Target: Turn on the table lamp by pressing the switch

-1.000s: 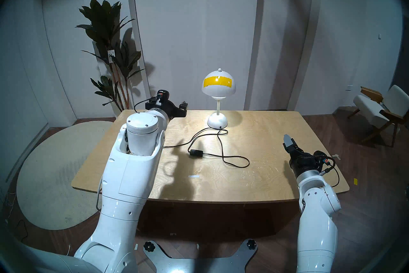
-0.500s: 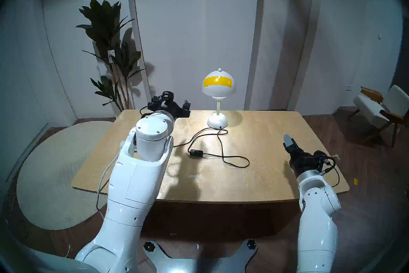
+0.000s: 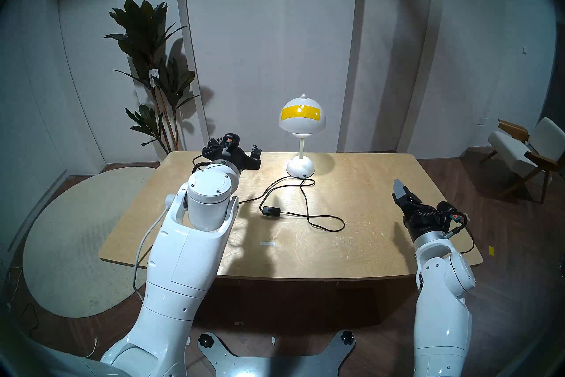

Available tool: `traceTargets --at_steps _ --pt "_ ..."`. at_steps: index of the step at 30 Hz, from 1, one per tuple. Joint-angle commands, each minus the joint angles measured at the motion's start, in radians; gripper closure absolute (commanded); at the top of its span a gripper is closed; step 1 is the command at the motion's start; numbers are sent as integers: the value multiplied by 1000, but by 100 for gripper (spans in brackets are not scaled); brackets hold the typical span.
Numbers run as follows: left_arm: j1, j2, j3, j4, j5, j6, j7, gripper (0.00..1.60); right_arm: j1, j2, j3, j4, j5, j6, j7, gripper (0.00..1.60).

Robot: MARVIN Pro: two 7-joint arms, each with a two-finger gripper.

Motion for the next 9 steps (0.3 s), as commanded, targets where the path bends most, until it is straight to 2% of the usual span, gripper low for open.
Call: traceTargets --at_steps 1,9 --pt "-10 2 4 -29 -2 -9 -6 0 -2 -36 23 -79 60 38 -22 0" --pt "-10 5 5 -30 -5 -8 -6 0 -3 -38 25 -87 71 53 -37 0"
